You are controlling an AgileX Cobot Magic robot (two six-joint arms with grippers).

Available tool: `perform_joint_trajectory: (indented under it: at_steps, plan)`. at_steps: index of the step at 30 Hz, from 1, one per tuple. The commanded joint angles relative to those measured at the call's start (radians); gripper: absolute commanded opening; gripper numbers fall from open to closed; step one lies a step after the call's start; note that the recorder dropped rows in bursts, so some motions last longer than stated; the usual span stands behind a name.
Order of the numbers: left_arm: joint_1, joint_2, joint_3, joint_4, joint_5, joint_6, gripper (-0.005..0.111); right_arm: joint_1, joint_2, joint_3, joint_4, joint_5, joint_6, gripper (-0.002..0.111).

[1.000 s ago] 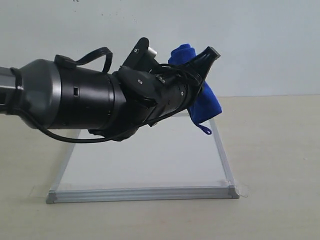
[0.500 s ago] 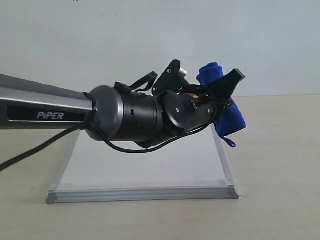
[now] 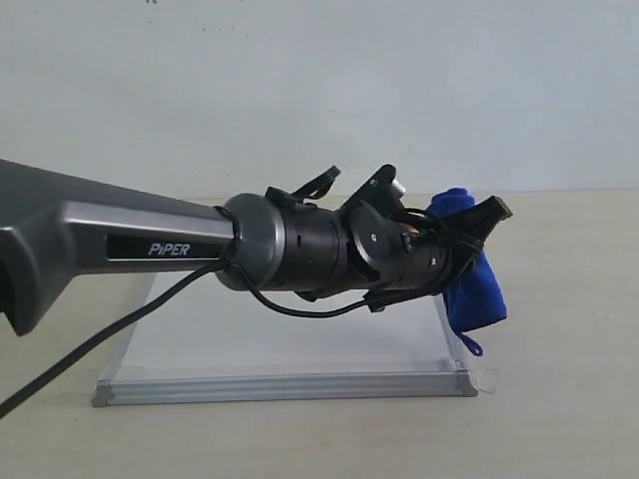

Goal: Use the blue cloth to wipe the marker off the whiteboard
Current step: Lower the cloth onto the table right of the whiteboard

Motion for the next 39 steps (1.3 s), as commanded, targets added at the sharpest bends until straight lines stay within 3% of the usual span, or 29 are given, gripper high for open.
perform_joint_trajectory:
  at_steps: [1,9,18,39]
  plan:
    - [0.019,-0.002,-0.011,-0.017,0.016,-0.011,0.004,-0.005,-0.005,-0.001,-0.003,-0.005,0.000,0.001]
    - [0.021,0.039,-0.015,-0.067,0.023,-0.026,0.004,-0.005,-0.005,-0.001,-0.003,-0.005,0.000,0.001]
    - [0.021,0.078,-0.114,-0.067,0.111,-0.013,0.004,-0.005,-0.005,-0.001,-0.003,-0.005,0.000,0.001]
    - [0.028,0.115,-0.116,-0.114,0.121,-0.018,0.004,-0.005,-0.005,-0.001,-0.003,-0.005,0.000,0.001]
